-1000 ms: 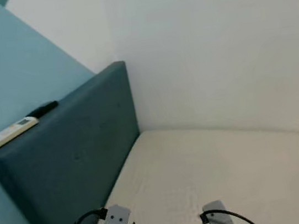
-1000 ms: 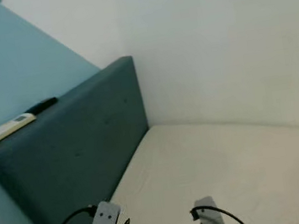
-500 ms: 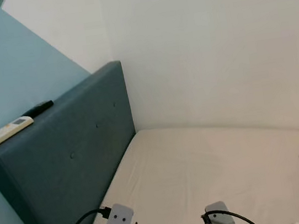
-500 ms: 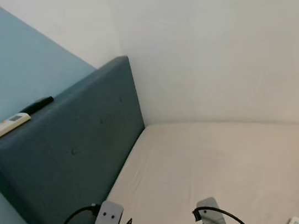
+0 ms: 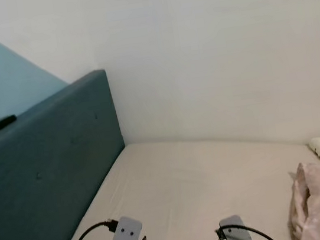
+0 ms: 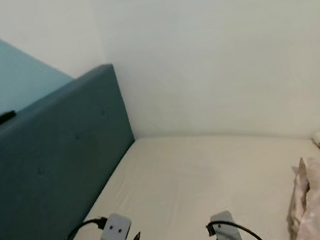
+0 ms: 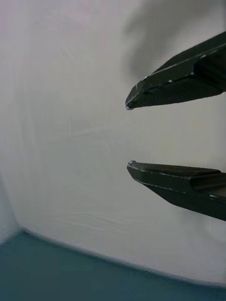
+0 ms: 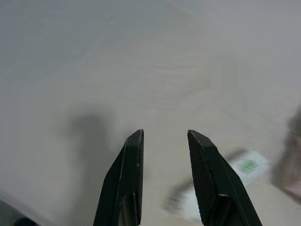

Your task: Clean up the room

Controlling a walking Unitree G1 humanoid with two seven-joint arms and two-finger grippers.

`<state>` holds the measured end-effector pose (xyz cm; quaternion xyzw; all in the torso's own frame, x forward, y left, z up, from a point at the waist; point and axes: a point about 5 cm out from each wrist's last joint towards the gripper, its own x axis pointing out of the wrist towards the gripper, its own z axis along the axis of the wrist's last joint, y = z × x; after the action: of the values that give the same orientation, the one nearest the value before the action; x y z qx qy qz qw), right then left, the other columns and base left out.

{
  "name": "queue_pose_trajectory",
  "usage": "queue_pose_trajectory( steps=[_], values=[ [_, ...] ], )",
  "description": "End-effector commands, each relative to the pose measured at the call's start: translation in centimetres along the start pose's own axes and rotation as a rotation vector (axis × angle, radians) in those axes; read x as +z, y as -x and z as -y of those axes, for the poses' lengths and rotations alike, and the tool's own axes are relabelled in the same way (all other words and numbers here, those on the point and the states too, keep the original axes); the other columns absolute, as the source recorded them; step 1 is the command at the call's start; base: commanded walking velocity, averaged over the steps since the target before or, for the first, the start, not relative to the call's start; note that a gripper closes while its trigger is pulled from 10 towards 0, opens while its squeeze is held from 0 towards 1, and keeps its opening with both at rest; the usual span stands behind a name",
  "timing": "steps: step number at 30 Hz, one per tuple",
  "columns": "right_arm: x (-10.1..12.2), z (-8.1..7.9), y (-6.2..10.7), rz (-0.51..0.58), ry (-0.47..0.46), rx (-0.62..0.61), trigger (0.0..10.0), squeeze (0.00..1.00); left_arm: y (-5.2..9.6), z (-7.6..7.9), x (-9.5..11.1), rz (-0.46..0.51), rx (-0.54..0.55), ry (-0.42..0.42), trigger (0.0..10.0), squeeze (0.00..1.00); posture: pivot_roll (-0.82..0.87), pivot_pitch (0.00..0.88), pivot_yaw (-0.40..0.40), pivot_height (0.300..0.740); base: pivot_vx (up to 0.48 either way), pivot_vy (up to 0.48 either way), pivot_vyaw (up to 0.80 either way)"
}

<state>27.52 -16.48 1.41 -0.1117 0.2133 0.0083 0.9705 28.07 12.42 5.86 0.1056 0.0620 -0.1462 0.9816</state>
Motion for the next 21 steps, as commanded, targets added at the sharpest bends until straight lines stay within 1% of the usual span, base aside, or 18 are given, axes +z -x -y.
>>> queue_pose_trajectory(
  steps=[1, 2, 4, 12, 16, 21],
  values=[
    [-0.17, -0.11, 0.09, -0.004, -0.015, 0.000, 10.0, 0.00, 0.07, -0.09, -0.29, -0.015, 0.001, 0.009, 10.0, 0.00, -0.02, 0.089, 0.012, 0.740, 0.000, -0.300, 0.00],
    [-0.17, -0.08, 0.09, -0.004, -0.015, 0.000, 10.0, 0.00, 0.03, -0.12, -0.34, -0.017, 0.001, 0.017, 10.0, 0.00, -0.02, 0.089, 0.012, 0.740, 0.000, 0.000, 0.00],
    [-0.17, -0.06, 0.10, -0.004, -0.015, -0.001, 10.0, 0.00, -0.01, -0.14, -0.50, -0.031, -0.002, 0.035, 10.0, 0.00, -0.02, 0.088, 0.012, 0.740, 0.000, 0.472, 0.00],
    [-0.21, 0.03, 0.12, -0.005, -0.012, -0.003, 10.0, 0.00, 0.04, -0.25, -0.68, -0.041, 0.012, 0.037, 10.0, 0.00, -0.02, 0.084, 0.013, 0.740, 0.000, 0.467, 0.00],
    [-0.23, -0.04, 0.11, -0.006, -0.013, -0.001, 10.0, 0.00, 0.05, -0.33, -0.70, -0.039, 0.019, 0.008, 10.0, 0.00, -0.02, 0.085, 0.012, 0.740, 0.000, 0.000, 0.00],
    [-0.28, -0.07, 0.12, -0.008, -0.012, 0.001, 10.0, 0.00, 0.00, -0.38, -0.71, -0.040, 0.023, 0.007, 10.0, 0.00, -0.02, 0.086, 0.011, 0.740, 0.000, 0.000, 0.00]
  ],
)
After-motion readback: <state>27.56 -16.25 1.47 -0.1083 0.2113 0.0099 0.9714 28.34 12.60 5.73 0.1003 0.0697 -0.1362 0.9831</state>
